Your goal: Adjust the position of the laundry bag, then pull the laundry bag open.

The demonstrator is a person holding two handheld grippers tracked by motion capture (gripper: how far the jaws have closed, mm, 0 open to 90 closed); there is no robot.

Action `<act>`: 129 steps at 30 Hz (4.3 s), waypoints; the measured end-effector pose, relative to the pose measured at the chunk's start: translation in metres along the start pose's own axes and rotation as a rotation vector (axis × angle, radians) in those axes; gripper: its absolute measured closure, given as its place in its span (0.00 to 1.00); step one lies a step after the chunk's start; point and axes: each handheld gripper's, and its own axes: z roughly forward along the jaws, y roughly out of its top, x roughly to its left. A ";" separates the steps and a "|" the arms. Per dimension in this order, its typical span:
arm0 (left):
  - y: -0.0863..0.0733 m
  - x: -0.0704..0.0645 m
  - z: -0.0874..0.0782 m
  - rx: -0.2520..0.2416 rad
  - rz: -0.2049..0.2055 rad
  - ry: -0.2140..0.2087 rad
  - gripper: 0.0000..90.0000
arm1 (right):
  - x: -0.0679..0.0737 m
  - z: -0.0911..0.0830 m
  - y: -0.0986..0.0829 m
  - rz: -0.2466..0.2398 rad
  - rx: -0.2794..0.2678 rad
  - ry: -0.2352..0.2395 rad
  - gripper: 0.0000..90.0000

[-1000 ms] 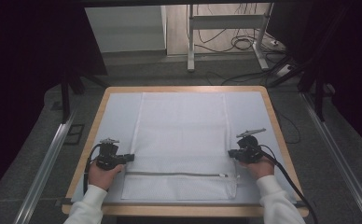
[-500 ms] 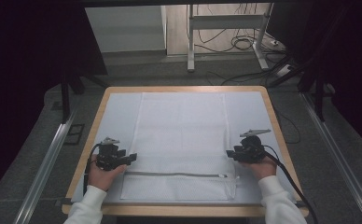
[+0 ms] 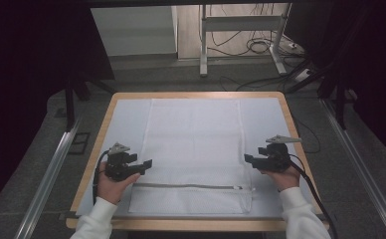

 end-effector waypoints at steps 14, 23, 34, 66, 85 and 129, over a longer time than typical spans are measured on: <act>0.013 -0.056 0.015 0.018 0.074 -0.124 0.35 | 0.002 0.000 -0.001 -0.003 0.002 0.012 0.32; 0.016 -0.093 0.028 0.052 0.114 -0.223 0.35 | 0.002 0.000 -0.001 -0.020 -0.005 0.031 0.31; 0.016 -0.108 0.036 0.076 0.121 -0.268 0.36 | 0.003 0.000 -0.001 -0.023 -0.005 0.025 0.31; 0.013 -0.161 0.071 0.176 0.218 -0.320 0.37 | 0.002 0.002 -0.001 -0.043 0.004 -0.002 0.31; 0.013 -0.173 0.086 0.194 0.202 -0.332 0.42 | 0.001 -0.001 -0.001 -0.053 0.002 -0.019 0.31; 0.017 -0.207 0.134 0.308 0.145 -0.444 0.57 | -0.003 -0.003 -0.002 -0.040 0.009 -0.029 0.35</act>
